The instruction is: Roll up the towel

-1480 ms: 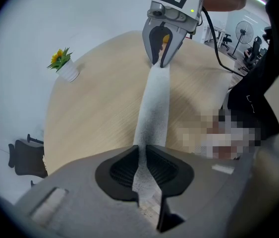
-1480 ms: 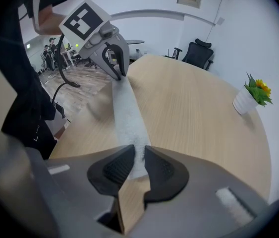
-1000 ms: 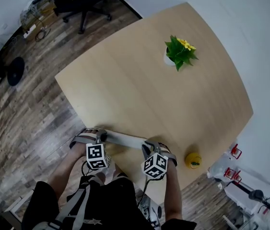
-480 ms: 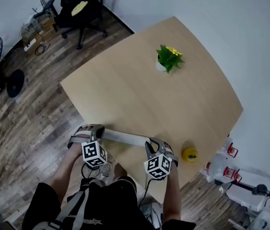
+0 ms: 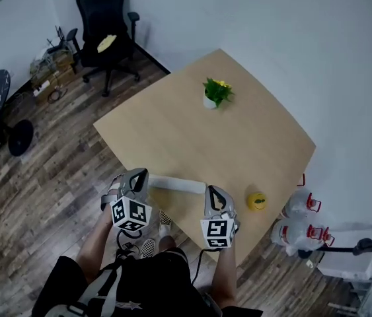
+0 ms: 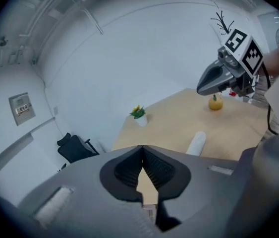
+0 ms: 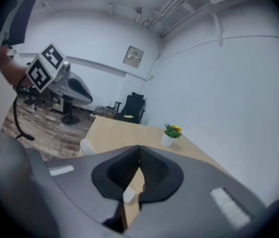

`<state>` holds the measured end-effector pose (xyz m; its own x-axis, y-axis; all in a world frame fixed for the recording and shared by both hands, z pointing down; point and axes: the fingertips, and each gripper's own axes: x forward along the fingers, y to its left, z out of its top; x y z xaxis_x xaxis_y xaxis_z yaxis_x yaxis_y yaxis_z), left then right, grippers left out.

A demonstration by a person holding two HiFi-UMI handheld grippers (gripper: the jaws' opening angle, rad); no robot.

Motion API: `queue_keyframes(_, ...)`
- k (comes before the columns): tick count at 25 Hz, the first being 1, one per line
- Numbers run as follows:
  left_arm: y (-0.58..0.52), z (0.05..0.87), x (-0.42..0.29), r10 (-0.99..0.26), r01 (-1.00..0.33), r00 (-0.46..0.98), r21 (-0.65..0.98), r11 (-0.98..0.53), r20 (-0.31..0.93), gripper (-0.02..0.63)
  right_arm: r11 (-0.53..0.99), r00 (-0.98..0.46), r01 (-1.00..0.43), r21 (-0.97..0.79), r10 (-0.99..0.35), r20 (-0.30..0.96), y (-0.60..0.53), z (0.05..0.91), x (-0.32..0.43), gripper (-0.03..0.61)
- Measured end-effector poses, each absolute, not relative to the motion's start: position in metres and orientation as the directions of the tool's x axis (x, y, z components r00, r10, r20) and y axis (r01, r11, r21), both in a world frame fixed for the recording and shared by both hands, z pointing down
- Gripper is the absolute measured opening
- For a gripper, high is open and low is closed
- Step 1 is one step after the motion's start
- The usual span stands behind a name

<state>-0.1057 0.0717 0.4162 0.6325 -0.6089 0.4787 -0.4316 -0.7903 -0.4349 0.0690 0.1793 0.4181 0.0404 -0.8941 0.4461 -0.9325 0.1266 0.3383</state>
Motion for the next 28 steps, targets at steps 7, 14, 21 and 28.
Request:
queue_keyframes(7, 0.134, 0.362, -0.126, -0.601, -0.506, 0.732, -0.334, -0.795, 0.322, 0.009, -0.043, 0.131, -0.941, 0.336, -0.960, 0.246, 0.245, 0.353, 0.027, 0.006)
queue_keyframes(14, 0.200, 0.342, -0.154, -0.536, -0.515, 0.816, -0.148, -0.844, 0.217, 0.009, -0.156, 0.198, -0.950, 0.271, -0.971, 0.136, 0.311, 0.326, -0.004, 0.006)
queue_keyframes(21, 0.236, 0.339, -0.177, -0.511, -0.505, 0.837, -0.086, -0.859, 0.196, 0.009, -0.185, 0.222, -0.953, 0.242, -0.966, 0.136, 0.354, 0.331, -0.029, 0.006)
queue_keyframes(28, 0.249, 0.332, -0.181, -0.503, -0.493, 0.847, -0.097, -0.865, 0.176, 0.009, -0.162, 0.202, -0.953, 0.256, -0.970, 0.136, 0.368, 0.326, -0.045, 0.005)
